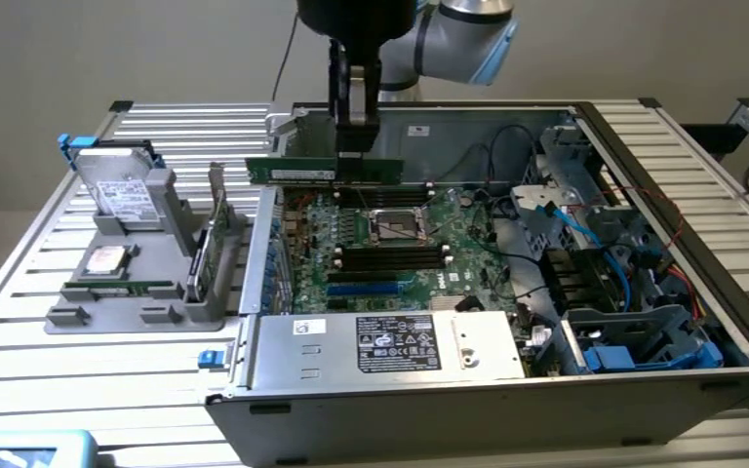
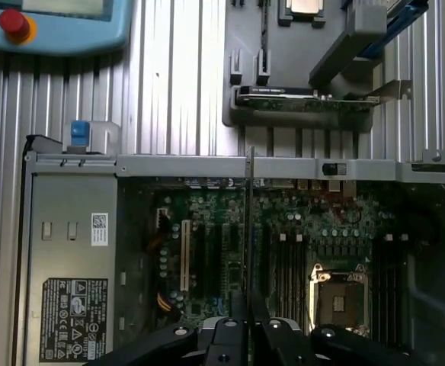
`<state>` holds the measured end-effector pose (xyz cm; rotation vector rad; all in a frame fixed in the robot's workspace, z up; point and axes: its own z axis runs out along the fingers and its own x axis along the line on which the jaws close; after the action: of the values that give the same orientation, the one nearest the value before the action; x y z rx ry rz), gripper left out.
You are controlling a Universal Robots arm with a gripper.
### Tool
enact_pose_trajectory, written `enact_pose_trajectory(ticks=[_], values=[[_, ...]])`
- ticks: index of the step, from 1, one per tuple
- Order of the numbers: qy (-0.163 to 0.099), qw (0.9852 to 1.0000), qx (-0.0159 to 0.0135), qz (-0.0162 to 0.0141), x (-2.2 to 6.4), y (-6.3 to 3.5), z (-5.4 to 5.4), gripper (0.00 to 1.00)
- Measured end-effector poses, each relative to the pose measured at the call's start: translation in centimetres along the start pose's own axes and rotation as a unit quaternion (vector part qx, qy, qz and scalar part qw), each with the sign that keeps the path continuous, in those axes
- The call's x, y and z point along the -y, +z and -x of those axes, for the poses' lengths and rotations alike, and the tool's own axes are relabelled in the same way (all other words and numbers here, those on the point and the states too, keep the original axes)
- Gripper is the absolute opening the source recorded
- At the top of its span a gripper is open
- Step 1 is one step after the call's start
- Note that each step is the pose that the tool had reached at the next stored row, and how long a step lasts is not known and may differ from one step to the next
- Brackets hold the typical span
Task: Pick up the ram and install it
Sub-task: 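Pick up the ram and move it above insertion slot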
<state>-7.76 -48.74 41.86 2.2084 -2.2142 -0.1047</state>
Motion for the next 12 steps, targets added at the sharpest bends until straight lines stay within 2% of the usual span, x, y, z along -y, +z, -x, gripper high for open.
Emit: enact_pose_trajectory(ticks=[8, 12], values=[[0.0, 1.0, 0.0, 0.0, 3.48, -0.09, 0.0, 0.14], [0.0, 1.0, 0.0, 0.0, 4.0, 0.09, 0.5, 0.14]])
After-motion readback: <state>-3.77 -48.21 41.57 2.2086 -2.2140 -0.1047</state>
